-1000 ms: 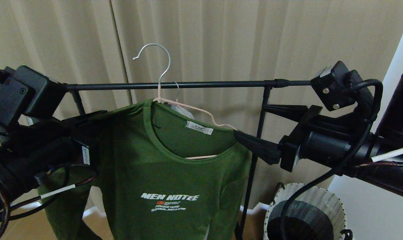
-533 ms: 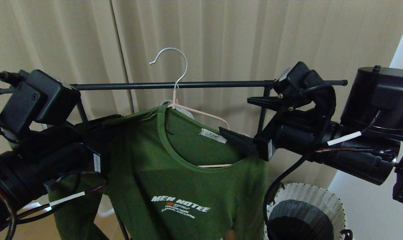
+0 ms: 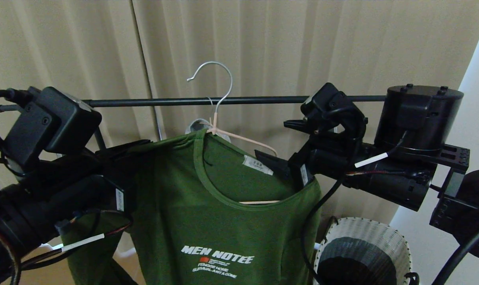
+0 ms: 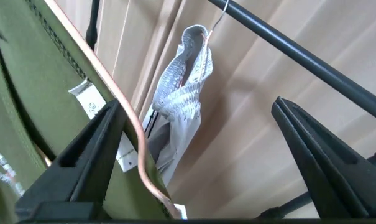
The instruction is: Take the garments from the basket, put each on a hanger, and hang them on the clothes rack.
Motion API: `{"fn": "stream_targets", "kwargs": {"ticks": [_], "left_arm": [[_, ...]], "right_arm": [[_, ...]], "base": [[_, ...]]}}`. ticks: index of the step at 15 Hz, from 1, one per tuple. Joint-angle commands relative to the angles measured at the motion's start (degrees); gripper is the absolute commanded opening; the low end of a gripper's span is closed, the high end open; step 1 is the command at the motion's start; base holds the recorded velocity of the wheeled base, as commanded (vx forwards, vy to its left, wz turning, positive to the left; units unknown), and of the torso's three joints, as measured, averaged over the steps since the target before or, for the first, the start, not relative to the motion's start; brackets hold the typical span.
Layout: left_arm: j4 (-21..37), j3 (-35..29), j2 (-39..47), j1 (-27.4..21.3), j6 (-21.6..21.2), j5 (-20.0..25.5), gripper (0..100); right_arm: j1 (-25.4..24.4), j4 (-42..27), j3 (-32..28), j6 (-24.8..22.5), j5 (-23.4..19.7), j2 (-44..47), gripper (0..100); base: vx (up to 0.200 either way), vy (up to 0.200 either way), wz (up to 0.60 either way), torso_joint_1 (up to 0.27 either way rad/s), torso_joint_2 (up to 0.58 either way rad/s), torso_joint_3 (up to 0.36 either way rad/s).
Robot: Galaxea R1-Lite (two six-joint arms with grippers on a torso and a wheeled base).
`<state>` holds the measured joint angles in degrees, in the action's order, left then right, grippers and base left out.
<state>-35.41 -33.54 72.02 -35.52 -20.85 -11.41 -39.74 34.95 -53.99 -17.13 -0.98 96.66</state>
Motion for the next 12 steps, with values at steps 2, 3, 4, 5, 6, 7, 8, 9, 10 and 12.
{"fn": "stream_targets", "kwargs": {"ticks": [2,3,4,5,6,7,8,9,10,12], "left_arm": [[-0.01,0.75,0.14,-0.34,0.02,0.16,0],[-0.01,0.93,0.14,-0.42,-0.07,-0.02,0],[-0.01,1.28,0.14,-0.42,-0.16,0.16,0],[-0.01,1.46,0.14,-0.42,-0.34,0.16,0],[-0.01,1.63,0.14,-0.42,-0.34,0.16,0],[-0.01,1.72,0.14,-0.42,-0.34,0.16,0],[-0.01,1.9,0.14,-0.42,-0.25,0.16,0],[-0.01,2.42,0.14,-0.42,-0.07,0.25,0],[-0.01,2.42,0.05,-0.42,0.02,0.25,0],[-0.01,2.42,-0.04,-0.42,0.02,0.25,100]], "right_arm": [[-0.16,0.12,-0.15,0.08,0.1,0.72,0],[-0.16,0.12,-0.06,0.08,0.1,0.72,0],[-0.16,0.29,0.12,0.08,0.1,0.72,0],[-0.25,0.29,0.2,0.08,0.1,0.64,0],[-0.25,0.29,0.29,0.08,0.1,0.55,0],[-0.25,0.29,0.38,0.08,0.1,0.46,0],[-0.25,0.38,0.38,0.16,0.1,0.37,0],[-0.34,0.47,0.47,0.16,0.01,0.2,0],[-0.86,0.47,0.55,0.16,0.1,0.11,0],[-1.22,0.56,0.91,0.16,0.1,-0.16,0]], "base": [[0.0,0.0,0.0,0.0,0.0,0.0],[0.0,0.0,0.0,0.0,0.0,0.0],[0.0,0.0,0.0,0.0,0.0,0.0],[0.0,0.0,0.0,0.0,0.0,0.0],[0.0,0.0,0.0,0.0,0.0,0.0],[0.0,0.0,0.0,0.0,0.0,0.0],[0.0,0.0,0.0,0.0,0.0,0.0],[0.0,0.0,0.0,0.0,0.0,0.0],[0.0,0.0,0.0,0.0,0.0,0.0],[0.0,0.0,0.0,0.0,0.0,0.0]]}}
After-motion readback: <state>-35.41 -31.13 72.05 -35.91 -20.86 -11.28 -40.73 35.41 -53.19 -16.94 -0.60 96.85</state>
